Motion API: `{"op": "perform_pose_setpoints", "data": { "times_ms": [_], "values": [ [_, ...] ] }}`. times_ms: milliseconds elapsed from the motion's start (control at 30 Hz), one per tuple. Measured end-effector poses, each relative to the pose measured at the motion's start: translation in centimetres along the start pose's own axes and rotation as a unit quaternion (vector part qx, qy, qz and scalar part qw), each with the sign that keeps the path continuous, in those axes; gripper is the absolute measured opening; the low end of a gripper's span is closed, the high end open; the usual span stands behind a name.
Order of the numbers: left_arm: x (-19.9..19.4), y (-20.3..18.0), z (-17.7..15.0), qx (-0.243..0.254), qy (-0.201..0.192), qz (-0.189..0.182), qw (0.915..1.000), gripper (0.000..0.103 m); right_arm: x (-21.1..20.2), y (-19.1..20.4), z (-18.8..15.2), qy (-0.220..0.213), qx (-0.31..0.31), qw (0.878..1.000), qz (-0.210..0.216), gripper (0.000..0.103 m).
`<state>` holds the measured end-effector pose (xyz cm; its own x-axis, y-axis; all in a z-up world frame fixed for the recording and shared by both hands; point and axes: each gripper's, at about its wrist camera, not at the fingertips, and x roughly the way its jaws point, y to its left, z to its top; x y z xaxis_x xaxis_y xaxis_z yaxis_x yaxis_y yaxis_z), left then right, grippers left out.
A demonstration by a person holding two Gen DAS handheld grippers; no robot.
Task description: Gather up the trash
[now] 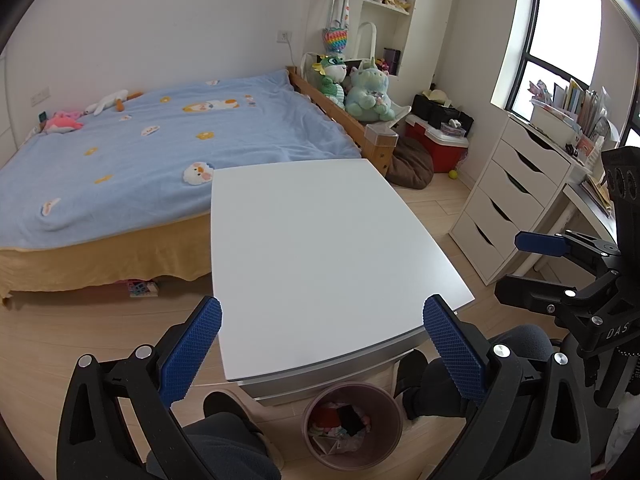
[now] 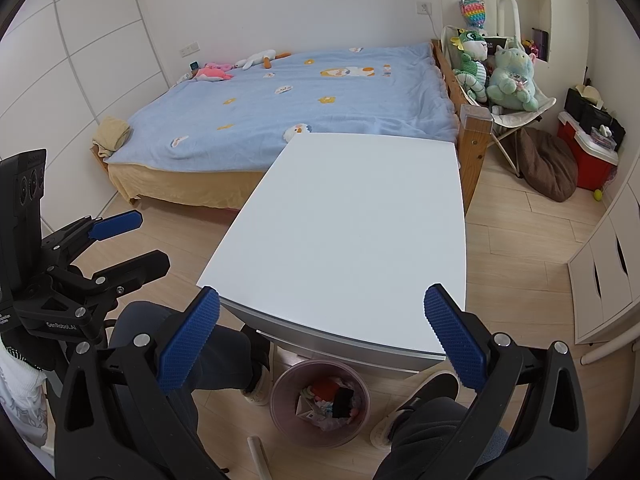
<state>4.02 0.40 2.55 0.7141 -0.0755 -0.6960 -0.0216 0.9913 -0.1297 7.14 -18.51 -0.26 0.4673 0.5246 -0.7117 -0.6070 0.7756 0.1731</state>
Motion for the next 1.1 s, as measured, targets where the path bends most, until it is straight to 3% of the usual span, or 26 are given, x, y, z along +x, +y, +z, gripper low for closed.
{"op": "perform_pose_setpoints", "data": {
  "times_ms": [1100],
  "values": [
    [0.21,-0.70,-0.07,-0.002,0.004,-0.009,0.9999,0.097,0.00,0.10,0.17,0.001,0.001,1.000,0.000,0.100]
  ]
}}
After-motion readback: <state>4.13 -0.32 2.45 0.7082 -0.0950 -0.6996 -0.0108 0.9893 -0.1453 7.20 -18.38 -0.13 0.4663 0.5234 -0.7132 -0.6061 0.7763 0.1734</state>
